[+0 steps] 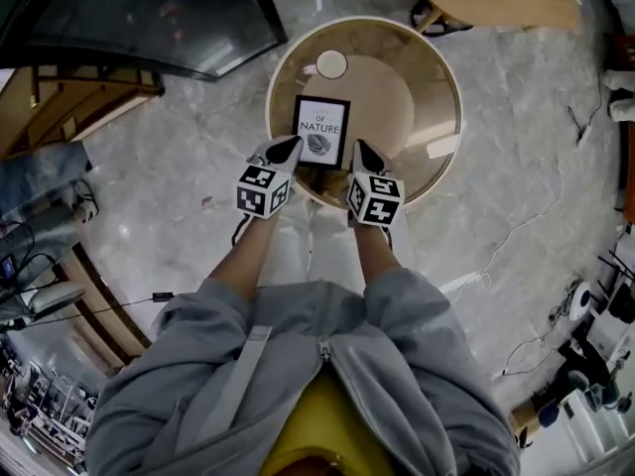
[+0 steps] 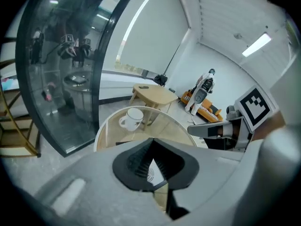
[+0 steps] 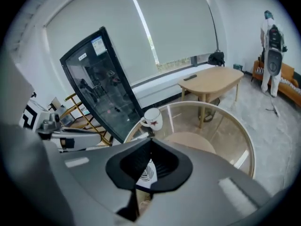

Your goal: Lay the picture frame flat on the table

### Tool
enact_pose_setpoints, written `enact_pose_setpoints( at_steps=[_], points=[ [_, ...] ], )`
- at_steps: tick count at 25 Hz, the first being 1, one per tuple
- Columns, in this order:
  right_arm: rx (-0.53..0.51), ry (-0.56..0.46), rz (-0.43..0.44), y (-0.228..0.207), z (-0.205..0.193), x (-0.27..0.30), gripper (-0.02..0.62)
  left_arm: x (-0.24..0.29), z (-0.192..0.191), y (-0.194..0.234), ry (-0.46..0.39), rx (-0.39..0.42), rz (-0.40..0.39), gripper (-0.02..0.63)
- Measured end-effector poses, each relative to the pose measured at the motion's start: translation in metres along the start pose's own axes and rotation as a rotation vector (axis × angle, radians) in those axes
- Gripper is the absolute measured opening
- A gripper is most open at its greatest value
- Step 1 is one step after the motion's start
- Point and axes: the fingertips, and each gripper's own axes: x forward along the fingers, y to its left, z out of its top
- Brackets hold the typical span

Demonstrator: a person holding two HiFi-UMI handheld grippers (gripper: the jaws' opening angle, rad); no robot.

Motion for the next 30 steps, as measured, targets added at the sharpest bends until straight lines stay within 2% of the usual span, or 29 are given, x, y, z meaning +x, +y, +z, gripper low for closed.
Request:
enact_pose_setpoints(
  at_steps=[4, 8, 14, 18, 21, 24, 30],
  points=[
    [-0.055, -0.058, -0.024, 0.008, 0.038, -0.057, 0.0, -0.043, 0.052, -0.026, -0.07, 0.056, 0.035, 0.002],
    [-0.055, -0.17, -0.059, 0.006, 0.095, -0.102, 0.0, -0.079, 0.119, -0.035, -0.162, 0.116, 0.085, 0.003],
    [-0.116, -0.367, -0.081, 0.019, 0.172, -0.181, 0.0, -0.152, 0.205, -0.07, -0.365, 0.176, 0.13, 0.002],
    [-0.192, -0.531, -0.105, 0.034, 0.228, -0.238, 0.0, -0.197, 0.253, -0.104, -0.511, 0.263, 0.13, 0.003],
    [-0.289, -0.665, -0.121, 0.051, 0.268, -0.286, 0.0, -0.229, 0.281, -0.128, -0.605, 0.323, 0.147, 0.002],
    [-0.37, -0.77, -0.119, 0.073, 0.293, -0.328, 0.0, -0.256, 0.301, -0.151, -0.675, 0.35, 0.149, 0.003],
    [-0.417, -0.857, -0.065, 0.103, 0.311, -0.364, 0.0, -0.286, 0.33, -0.183, -0.755, 0.396, 0.123, 0.003]
  ],
)
